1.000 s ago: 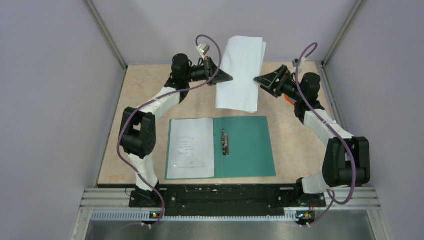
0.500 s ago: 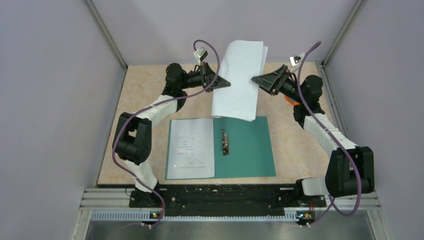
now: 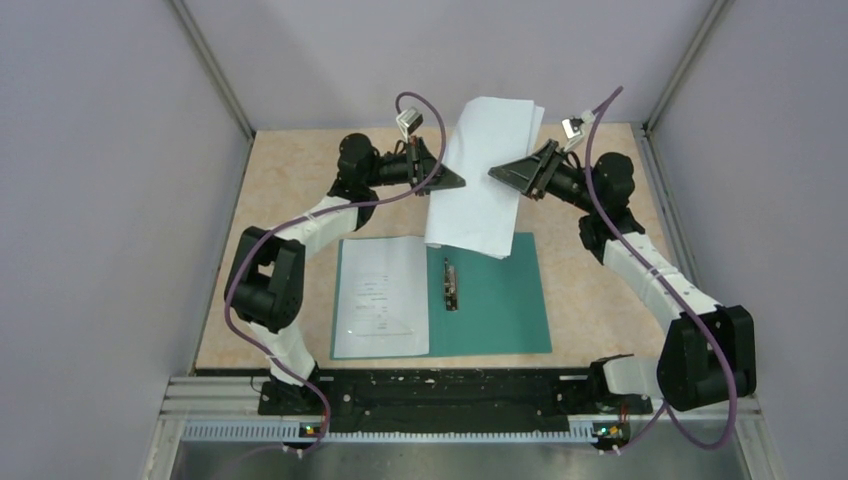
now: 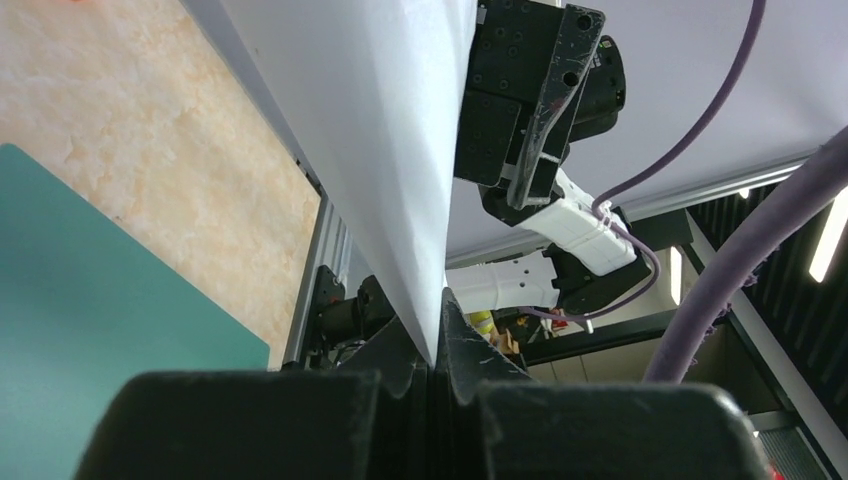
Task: Put the files into the folder
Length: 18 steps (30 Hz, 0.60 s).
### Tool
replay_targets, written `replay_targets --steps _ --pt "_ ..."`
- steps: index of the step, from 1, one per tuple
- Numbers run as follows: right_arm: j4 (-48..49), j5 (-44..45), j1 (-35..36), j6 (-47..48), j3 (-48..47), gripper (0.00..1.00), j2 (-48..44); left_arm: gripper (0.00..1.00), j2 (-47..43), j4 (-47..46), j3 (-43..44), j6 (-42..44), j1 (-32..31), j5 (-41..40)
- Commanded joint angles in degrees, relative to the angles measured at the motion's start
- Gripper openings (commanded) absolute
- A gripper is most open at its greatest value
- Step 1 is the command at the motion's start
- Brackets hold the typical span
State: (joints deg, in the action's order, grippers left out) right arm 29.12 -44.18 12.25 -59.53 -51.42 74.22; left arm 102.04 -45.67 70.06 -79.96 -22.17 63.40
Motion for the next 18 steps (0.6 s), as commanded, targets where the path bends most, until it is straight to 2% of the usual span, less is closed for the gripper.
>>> replay_targets --steps 1,7,10,11,12,14,16,17,18 --pt "-2.3 1.1 1.4 2.8 -1.5 0.41 -2.3 0.0 -3.0 0.7 -0.8 3.8 -0.8 -0.7" --pt "-4.4 1.0 2.7 4.2 -1.6 0.37 -1.7 0.0 -3.4 0.8 -2.3 5.0 -1.5 -0.9" --pt "-6.6 1.3 2.9 5.6 -1.8 0.23 -1.6 0.0 -3.5 1.5 -3.2 5.5 -1.6 -1.0" --pt "-8.0 1.5 2.9 6.3 -2.1 0.11 -1.6 0.01 -3.9 2.4 -3.7 6.3 -1.6 -1.1" --pt "-9.4 1.7 2.9 7.2 -2.4 0.01 -1.5 0.07 -4.6 3.9 -4.1 7.7 -1.6 -1.7" --pt "-13.1 2.3 2.9 9.1 -2.8 0.0 -1.6 0.28 -7.1 12.1 -5.5 14.2 -1.5 -4.7" --pt "-18.9 3.9 3.0 12.2 -3.5 0.0 -1.6 0.49 -10.9 27.3 -6.2 25.3 -1.6 -11.8" --pt "-22.6 5.1 3.1 14.2 -4.1 0.0 -1.5 0.56 -12.9 39.9 -6.2 31.3 -1.6 -17.6" --pt "-27.1 6.9 3.3 16.7 -4.9 0.0 -1.7 0.61 -14.9 48.4 -6.1 36.1 -1.6 -24.1"
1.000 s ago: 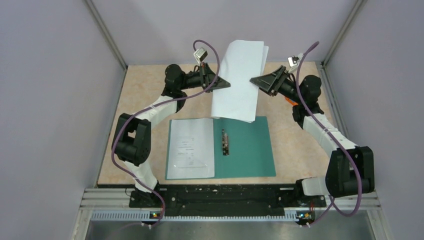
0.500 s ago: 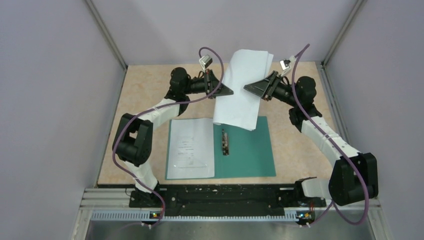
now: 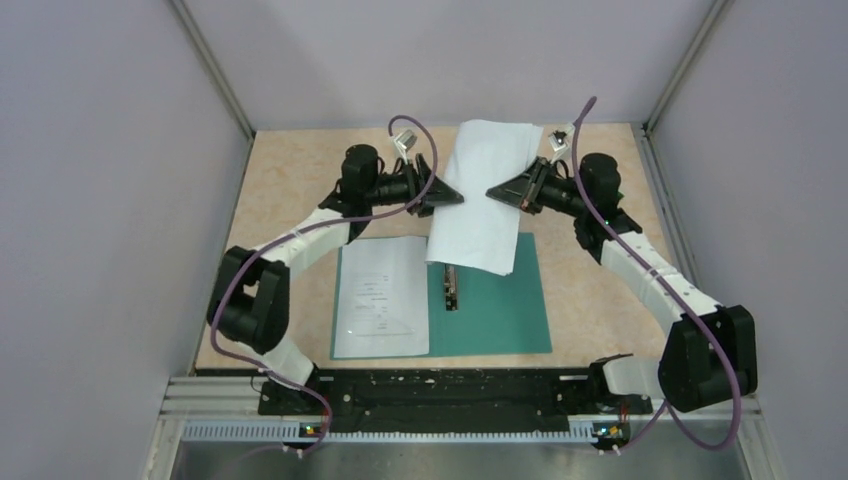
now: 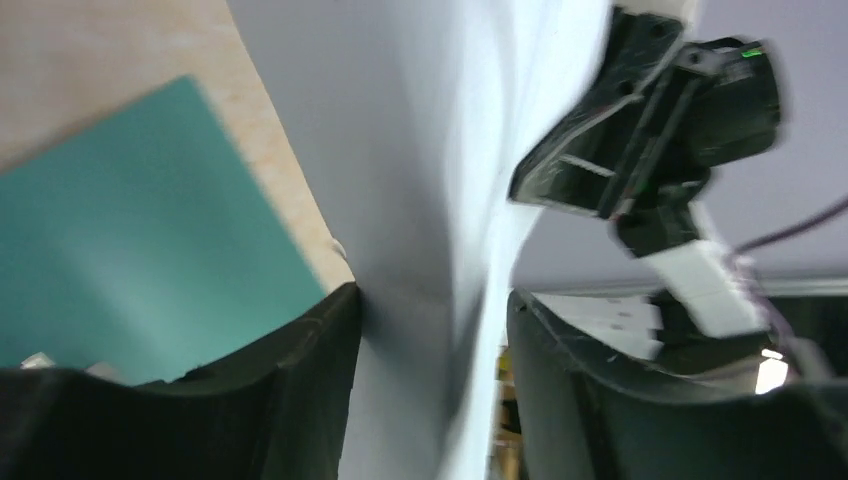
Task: Put the files into the folder
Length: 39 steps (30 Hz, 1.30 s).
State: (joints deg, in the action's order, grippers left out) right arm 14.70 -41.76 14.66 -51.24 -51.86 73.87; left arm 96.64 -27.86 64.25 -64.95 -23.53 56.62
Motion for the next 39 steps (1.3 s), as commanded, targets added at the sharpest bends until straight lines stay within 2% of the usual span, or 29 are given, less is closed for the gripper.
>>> replay_targets --steps 1,2,4,8,11,15,19,22,25,30,34,39 --pt "-16.2 6.1 1.3 10.3 -5.1 0.0 -1.5 0.64 -11.2 38.4 -0.4 24.5 -0.2 -23.9" --pt "-18.8 7.4 1.7 11.5 -5.3 0.0 -1.9 0.65 -12.7 44.0 -0.7 26.0 -0.1 -30.6" --pt "-21.0 8.4 2.9 12.2 -5.2 0.0 -2.1 0.64 -16.1 48.8 -4.9 25.1 -0.1 -40.9" --pt "-24.6 12.0 7.6 13.7 -7.9 0.0 -0.8 0.61 -24.3 48.3 -17.4 17.7 -0.2 -53.4" --pt "-25.0 13.2 11.5 13.2 -10.9 0.0 0.9 0.47 -27.3 48.4 -23.7 13.0 -0.2 -60.2" --pt "-26.0 14.9 18.4 12.3 -16.9 0.0 4.4 0.36 -28.1 47.5 -27.6 8.8 -0.4 -62.0" --pt "-24.3 13.7 22.7 10.1 -19.3 0.0 6.1 0.35 -26.0 48.7 -28.5 6.2 -0.4 -65.4" --pt "-22.7 12.1 20.1 8.6 -14.2 0.0 5.9 0.34 -23.3 49.6 -27.6 5.7 -0.4 -65.7" --pt "-22.4 9.1 14.7 9.6 -4.2 0.0 6.6 0.33 -21.0 49.7 -26.5 6.1 -0.4 -65.1" --pt "-32.8 24.5 12.2 21.8 3.0 0.0 10.9 0.33 -20.4 49.6 -26.5 6.7 -0.4 -65.5" --pt "-33.2 33.6 12.3 23.9 6.0 0.0 11.9 0.32 -20.4 50.0 -26.5 7.1 -0.4 -65.8" --pt "-33.6 39.8 12.5 27.0 6.9 0.0 7.4 0.32 -20.3 50.0 -26.4 8.2 -0.4 -65.5"
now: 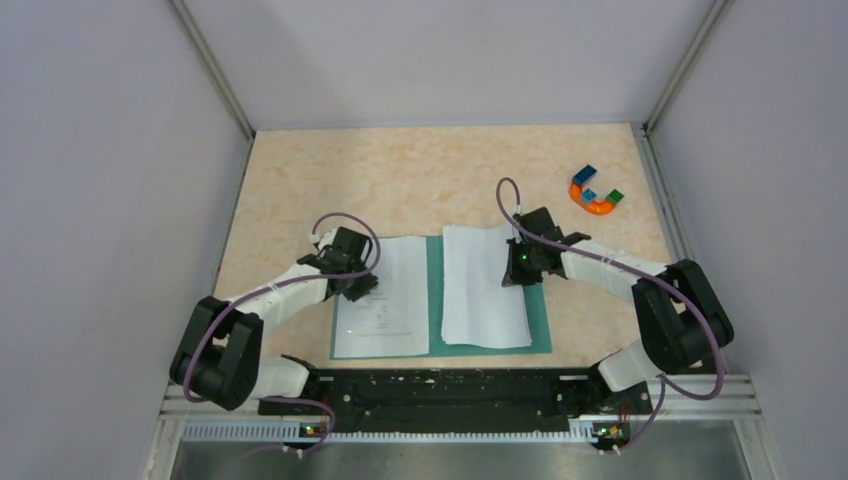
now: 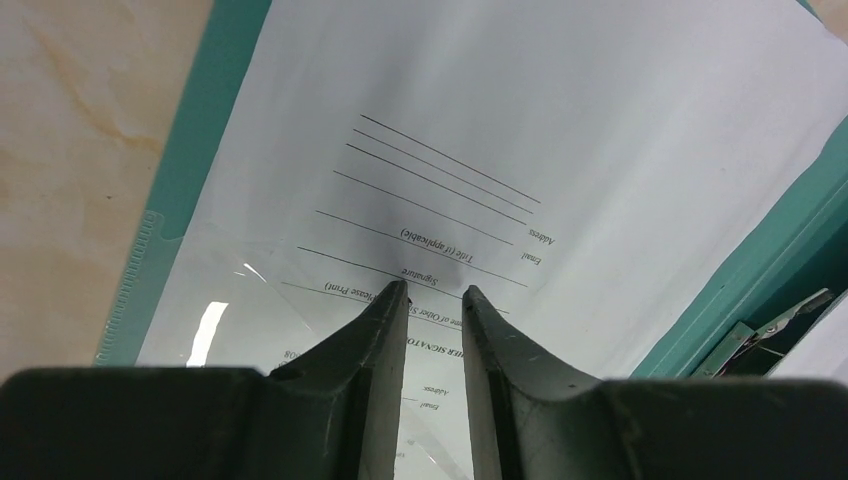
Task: Put the files into the folder
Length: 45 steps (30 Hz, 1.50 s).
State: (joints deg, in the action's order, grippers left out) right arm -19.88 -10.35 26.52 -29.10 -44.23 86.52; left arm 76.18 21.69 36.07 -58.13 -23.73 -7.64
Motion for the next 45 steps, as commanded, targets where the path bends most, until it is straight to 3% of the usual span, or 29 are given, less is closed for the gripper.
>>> replay_targets --steps 1,13,29,45 --pt "1.0 9.4 0.8 5.9 -0.7 0.0 -6.2 0.33 0.4 0.5 2.1 2.1 -0.2 -0.6" --pt "4.5 11.4 1.2 9.3 2.8 0.0 -8.5 0.4 3.8 -2.5 7.0 10.8 -0.4 11.7" --pt "6.8 15.7 4.9 11.2 4.6 0.0 -8.3 0.43 17.2 -6.7 21.0 11.6 -10.9 21.6" --pt "5.9 19.3 6.3 11.1 5.0 0.0 -10.6 0.4 29.2 -4.2 32.1 17.2 -11.1 17.3"
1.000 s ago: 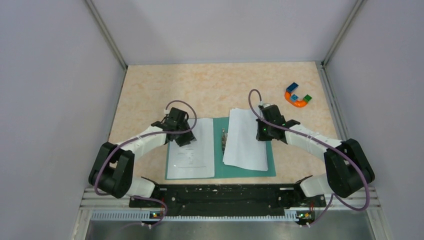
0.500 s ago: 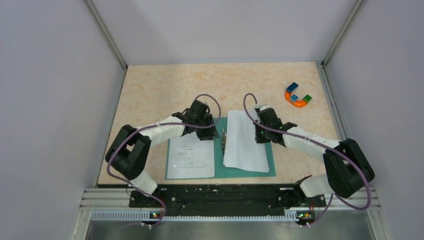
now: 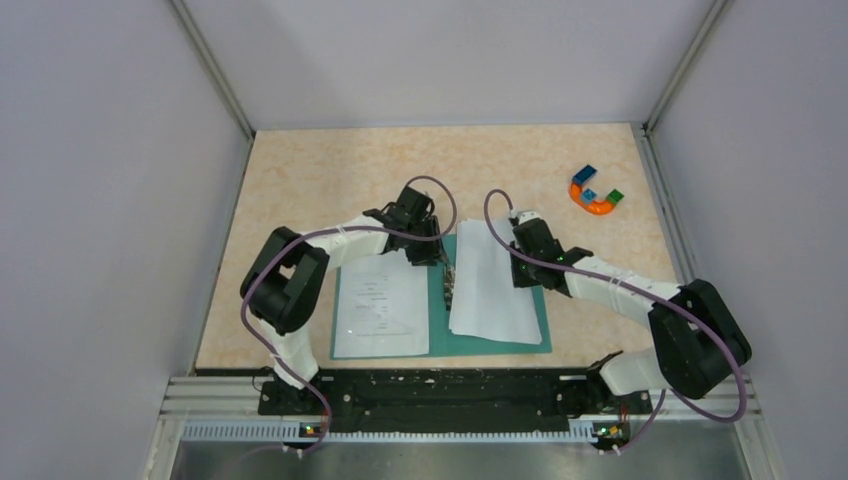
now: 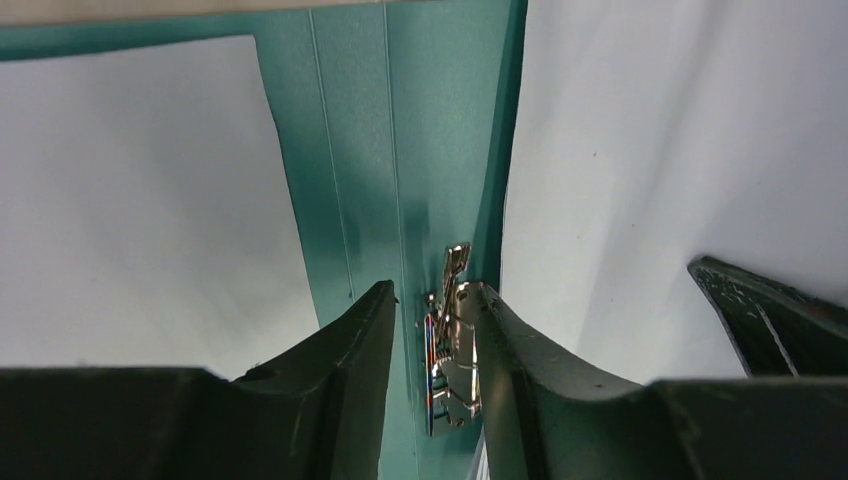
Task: Put the files into the folder
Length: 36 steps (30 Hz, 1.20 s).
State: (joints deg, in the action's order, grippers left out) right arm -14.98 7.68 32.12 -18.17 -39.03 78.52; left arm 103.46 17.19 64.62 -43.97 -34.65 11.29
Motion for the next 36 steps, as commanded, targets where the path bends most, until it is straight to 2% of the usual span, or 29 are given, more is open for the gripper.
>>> replay_targets --steps 1,13,20,24,36 --pt "0.9 1.4 0.7 0.2 -0.3 0.0 -2.8 0.4 2.6 0.8 4.2 3.4 -0.3 -1.9" --pt "0.7 2.1 0.7 0.3 -0.1 0.0 -3.2 0.29 7.2 5.0 7.7 7.1 -1.0 -4.6" --pt "1.2 0.7 1.4 0.6 -0.3 0.0 -3.3 0.07 10.3 9.3 11.4 12.1 -0.8 -4.7" --pt "1.9 0.0 1.9 1.0 -0.3 0.0 -2.7 0.0 11.0 9.6 11.4 13.1 -0.8 -3.4" --pt "2.6 2.3 1.9 0.0 1.4 0.0 -3.4 0.0 11.6 9.5 9.9 12.0 1.1 -0.8"
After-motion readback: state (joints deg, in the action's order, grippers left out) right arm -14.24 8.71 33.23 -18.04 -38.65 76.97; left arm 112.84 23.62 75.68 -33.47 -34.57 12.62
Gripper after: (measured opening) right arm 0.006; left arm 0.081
